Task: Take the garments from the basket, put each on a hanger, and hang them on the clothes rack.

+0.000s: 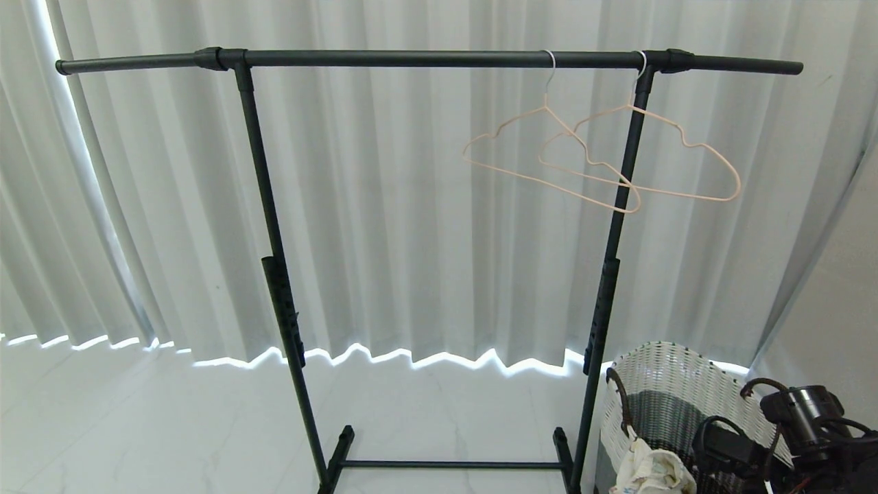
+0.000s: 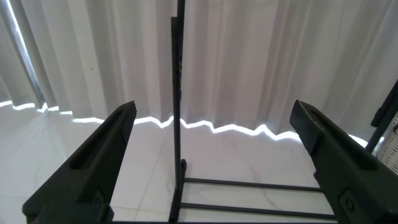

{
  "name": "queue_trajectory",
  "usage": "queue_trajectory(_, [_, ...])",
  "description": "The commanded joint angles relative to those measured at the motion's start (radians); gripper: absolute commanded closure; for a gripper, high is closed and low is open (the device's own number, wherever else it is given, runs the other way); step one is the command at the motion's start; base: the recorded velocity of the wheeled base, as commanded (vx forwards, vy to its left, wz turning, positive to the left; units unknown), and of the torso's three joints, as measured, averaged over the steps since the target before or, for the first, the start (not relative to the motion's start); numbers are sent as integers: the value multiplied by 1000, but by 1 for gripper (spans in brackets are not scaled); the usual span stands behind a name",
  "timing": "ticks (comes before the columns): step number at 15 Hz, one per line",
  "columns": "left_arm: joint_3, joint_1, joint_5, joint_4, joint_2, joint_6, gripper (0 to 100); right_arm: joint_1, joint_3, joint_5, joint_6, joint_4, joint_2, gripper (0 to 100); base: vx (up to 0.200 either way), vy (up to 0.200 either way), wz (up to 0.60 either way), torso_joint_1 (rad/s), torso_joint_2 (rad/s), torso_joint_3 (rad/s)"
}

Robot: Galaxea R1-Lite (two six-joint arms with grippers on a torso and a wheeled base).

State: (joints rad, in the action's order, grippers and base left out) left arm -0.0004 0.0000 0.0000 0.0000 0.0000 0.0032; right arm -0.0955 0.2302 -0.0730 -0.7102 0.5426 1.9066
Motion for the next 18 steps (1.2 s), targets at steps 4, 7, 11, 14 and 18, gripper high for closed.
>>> queue_trajectory(4, [0, 0, 0, 0, 0, 0, 0, 5, 20, 2, 23, 4, 45, 100, 0, 0, 0, 0, 0, 0])
queue_trajectory(7, [0, 0, 0, 0, 0, 0, 0, 5, 26, 1, 23, 4, 54, 100, 0, 0, 0, 0, 0, 0])
queue_trajectory(11, [-1, 0, 0, 0, 0, 0, 0, 5, 15, -2, 26, 4, 12, 100, 0, 0, 0, 0, 0, 0])
queue_trajectory(14, [0, 0, 0, 0, 0, 0, 0, 7, -12, -4, 32, 2, -80, 100, 0, 0, 0, 0, 0, 0])
queue_trajectory(18, [0, 0, 0, 0, 0, 0, 0, 7, -52, 1, 29, -4, -173, 100, 0, 0, 0, 0, 0, 0])
